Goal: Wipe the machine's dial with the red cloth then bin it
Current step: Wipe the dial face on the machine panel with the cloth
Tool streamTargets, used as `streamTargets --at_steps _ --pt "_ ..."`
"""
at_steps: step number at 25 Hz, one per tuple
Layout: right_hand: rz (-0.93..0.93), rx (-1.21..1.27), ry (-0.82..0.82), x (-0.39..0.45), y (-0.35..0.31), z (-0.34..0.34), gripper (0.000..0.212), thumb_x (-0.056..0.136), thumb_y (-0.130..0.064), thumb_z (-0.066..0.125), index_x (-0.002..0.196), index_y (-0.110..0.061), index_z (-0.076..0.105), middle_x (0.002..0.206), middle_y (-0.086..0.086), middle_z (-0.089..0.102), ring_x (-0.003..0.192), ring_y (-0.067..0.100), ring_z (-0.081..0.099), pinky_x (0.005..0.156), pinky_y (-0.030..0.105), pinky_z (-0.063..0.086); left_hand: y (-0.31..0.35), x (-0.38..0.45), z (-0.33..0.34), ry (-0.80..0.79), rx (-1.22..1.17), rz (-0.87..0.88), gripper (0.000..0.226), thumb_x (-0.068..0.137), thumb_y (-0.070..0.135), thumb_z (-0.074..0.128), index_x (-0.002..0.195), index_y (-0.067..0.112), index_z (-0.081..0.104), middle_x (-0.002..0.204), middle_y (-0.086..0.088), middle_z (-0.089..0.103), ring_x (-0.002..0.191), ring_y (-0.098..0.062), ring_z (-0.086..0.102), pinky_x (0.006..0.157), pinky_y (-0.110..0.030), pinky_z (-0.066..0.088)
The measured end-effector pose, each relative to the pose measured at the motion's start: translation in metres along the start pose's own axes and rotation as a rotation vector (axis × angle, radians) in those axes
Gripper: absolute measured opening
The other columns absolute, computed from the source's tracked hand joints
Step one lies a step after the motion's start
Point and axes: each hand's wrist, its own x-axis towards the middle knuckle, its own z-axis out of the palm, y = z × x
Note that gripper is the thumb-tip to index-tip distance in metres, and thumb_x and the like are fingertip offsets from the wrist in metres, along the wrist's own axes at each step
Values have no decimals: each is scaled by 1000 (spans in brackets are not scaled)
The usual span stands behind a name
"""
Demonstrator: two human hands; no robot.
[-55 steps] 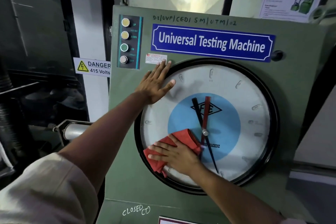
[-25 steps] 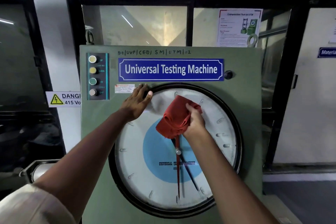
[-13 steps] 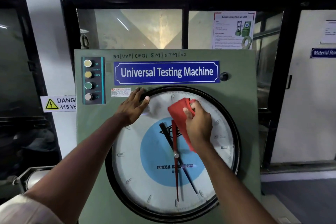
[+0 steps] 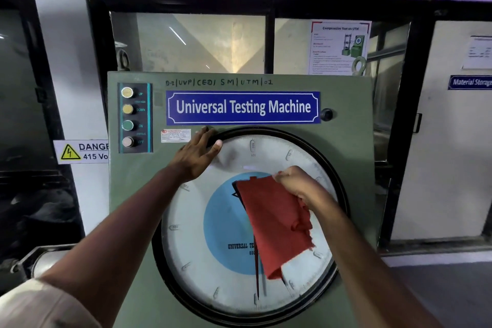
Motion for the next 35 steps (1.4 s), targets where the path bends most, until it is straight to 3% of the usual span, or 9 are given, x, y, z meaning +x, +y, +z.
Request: streamTargets --at_steps 6,11,15,18,22,25,29,32,35 --pt "-94 -652 254 -12 -18 1 31 101 -32 63 127 -14 65 130 13 67 124 35 61 86 40 47 3 -4 -1 -11 5 -2 91 90 80 12 165 30 15 176 0 6 161 -24 11 127 -47 13" --pt "-35 -524 252 -6 -16 -7 37 105 -17 52 140 -5 49 142 21 60 132 40 58 104 47 48 4 -5 -3 -15 5 -6 95 86 85 9 165 32 15 176 1 7 161 -24 12 126 -49 14" --pt "75 -639 -171 -5 0 -8 70 106 -52 49 150 3 45 154 23 52 137 37 55 109 39 45 4 -6 -5 -10 12 2 93 88 83 11 165 31 14 176 0 8 161 -23 13 126 -49 16" --pt "391 -976 -603 -9 21 -11 109 85 -81 56 156 0 38 161 16 45 145 33 48 119 41 40 4 -6 -6 -14 36 5 90 92 80 15 166 28 15 176 0 8 161 -24 13 126 -50 16" --pt "360 -939 -737 -7 38 -25 88 81 -65 77 144 -7 56 144 10 64 127 27 65 110 37 51 5 -8 -9 -26 36 -5 93 92 80 15 166 26 17 176 1 7 161 -23 11 127 -51 15" --pt "170 -315 -506 1 33 -37 40 82 -52 83 101 -17 75 89 -1 81 73 14 78 66 24 63 8 -8 -10 -13 32 0 85 97 74 20 165 23 22 176 0 7 161 -23 12 127 -50 16" --pt "61 497 16 17 16 -20 41 84 -37 86 104 -3 76 98 13 79 87 24 74 88 36 61 9 -8 -11 -12 24 -6 82 99 73 23 164 24 25 176 2 6 161 -21 13 126 -47 17" --pt "-127 387 447 24 -2 9 38 87 -40 81 89 -2 78 93 15 76 88 25 67 83 38 54 8 -8 -12 -18 20 -19 85 96 76 21 164 25 25 176 3 6 161 -21 13 126 -47 17" --pt "-140 -75 641 25 -13 31 45 88 -60 68 103 -18 77 143 8 50 131 37 44 106 58 42 9 -9 -12 -20 10 -25 94 89 82 16 164 27 25 176 2 7 161 -22 13 126 -47 17"
